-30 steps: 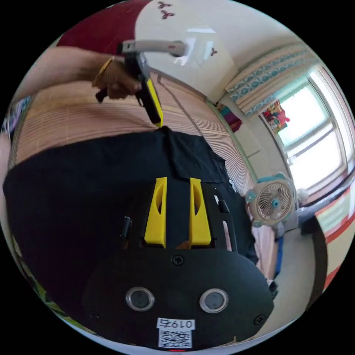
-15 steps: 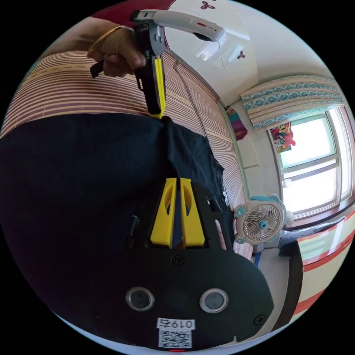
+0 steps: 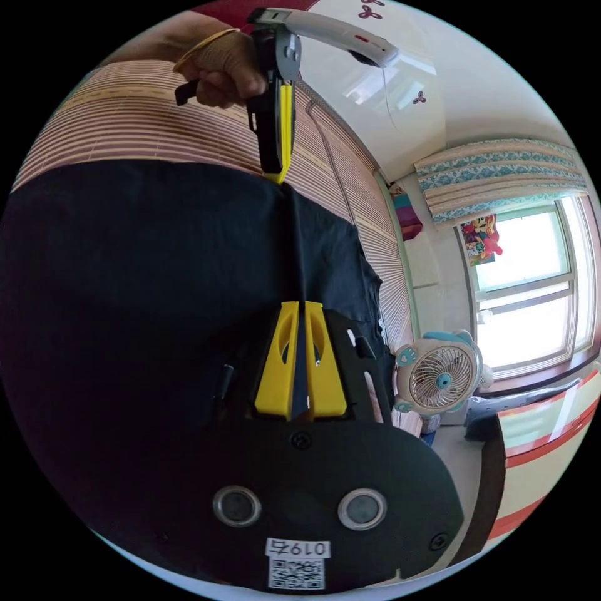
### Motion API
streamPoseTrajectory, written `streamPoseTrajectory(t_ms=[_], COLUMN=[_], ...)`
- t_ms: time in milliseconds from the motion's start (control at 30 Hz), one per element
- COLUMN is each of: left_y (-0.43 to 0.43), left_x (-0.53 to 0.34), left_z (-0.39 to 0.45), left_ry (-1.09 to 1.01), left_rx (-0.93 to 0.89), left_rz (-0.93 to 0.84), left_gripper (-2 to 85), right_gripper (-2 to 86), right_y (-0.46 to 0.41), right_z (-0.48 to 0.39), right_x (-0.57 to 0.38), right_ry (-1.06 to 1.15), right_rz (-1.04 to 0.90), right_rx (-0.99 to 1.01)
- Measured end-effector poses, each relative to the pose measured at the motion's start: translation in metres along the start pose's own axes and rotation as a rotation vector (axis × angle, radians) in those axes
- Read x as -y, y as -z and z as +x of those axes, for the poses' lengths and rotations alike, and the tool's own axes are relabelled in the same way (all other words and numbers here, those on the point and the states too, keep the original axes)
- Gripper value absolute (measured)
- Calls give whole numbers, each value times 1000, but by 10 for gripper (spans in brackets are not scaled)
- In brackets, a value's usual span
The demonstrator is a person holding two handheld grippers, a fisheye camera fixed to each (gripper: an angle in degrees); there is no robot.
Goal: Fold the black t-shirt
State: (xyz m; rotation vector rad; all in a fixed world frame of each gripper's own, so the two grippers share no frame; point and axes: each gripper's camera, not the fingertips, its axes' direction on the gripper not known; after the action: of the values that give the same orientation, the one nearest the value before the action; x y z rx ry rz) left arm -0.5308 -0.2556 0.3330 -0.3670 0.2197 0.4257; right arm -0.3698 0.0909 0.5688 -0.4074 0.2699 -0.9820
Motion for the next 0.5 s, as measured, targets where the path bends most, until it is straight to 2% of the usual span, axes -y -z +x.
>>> streamPoseTrajectory(t_ms=[133,333,500], left_y=[8,17,-2], left_x=[-2,3,-1], left_z=[7,37,47], left_ry=[21,40,85], left_rx=[0,99,93], left_rz=[23,24,-42], left_gripper=[9,7,7], right_gripper=[20,67,74], right_y=[-4,-8,-14], right_z=[8,41,46], right_x=[-2,-10,-13], right_ry=[-40,-167,-155], right_rz=[19,10,-31], right_rx=[27,197,160])
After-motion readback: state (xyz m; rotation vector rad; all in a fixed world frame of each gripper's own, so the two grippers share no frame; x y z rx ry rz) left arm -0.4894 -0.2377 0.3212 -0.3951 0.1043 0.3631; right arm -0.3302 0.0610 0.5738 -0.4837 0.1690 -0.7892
